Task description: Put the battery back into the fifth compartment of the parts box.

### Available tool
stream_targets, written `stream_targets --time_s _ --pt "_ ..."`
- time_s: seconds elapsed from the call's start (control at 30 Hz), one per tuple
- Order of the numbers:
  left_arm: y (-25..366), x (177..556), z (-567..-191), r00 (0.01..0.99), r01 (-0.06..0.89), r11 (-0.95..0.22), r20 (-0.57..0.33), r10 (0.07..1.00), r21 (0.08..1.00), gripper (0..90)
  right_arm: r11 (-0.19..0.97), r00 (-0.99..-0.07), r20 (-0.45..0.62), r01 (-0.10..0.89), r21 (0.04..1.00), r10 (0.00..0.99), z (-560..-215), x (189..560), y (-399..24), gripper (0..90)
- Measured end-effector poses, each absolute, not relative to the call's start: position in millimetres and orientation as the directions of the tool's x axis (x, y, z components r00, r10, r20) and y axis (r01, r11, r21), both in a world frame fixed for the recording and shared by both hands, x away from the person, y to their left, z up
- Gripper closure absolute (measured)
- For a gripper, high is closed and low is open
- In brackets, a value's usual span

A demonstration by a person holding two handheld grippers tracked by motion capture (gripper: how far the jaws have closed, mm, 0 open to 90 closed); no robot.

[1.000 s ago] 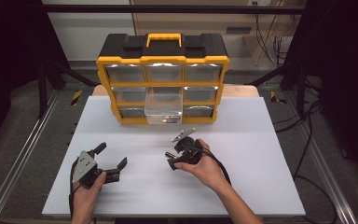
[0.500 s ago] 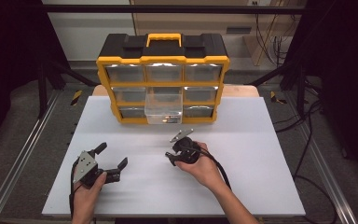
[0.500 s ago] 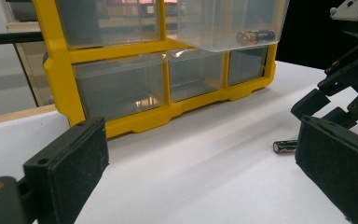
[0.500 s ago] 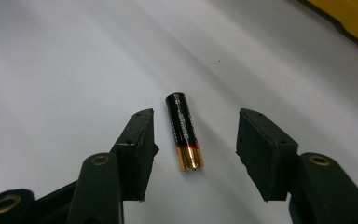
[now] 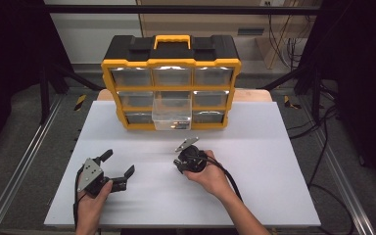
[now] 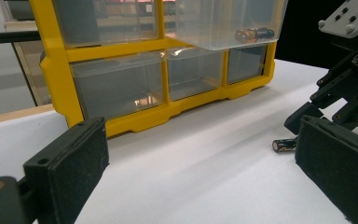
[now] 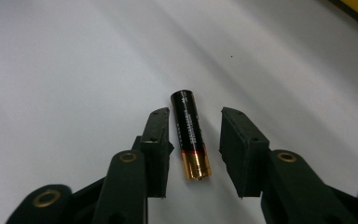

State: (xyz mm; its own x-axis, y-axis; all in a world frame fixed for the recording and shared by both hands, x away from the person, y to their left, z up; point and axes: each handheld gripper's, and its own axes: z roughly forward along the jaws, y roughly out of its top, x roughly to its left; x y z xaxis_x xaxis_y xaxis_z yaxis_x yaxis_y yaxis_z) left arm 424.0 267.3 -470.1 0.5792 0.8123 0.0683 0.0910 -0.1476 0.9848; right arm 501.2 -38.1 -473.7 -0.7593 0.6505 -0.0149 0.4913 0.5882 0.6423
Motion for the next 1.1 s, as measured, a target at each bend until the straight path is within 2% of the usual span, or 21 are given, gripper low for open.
stream_targets --time_s 0.37,0.53,0.73,1.1 --pt "267 424 -471 0.579 0.093 -0.155 0.074 0.812 0.983 2.7 0.620 -0.783 -0.026 0.472 0.627 0.622 -480 504 -37 76.6" --pt "267 424 -471 0.579 0.093 -0.154 0.073 0.812 0.984 2.7 0.631 -0.791 -0.038 0.456 0.628 0.610 -480 503 -37 77.1" --pt "267 424 -470 0.578 0.090 -0.156 0.076 0.813 0.984 2.7 0.579 -0.770 -0.030 0.452 0.679 0.637 -474 501 -46 77.1" --pt "269 424 -471 0.574 0.094 -0.150 0.070 0.816 0.984 2.7 0.446 -0.704 -0.009 0.441 0.779 0.710 -443 492 -91 77.1"
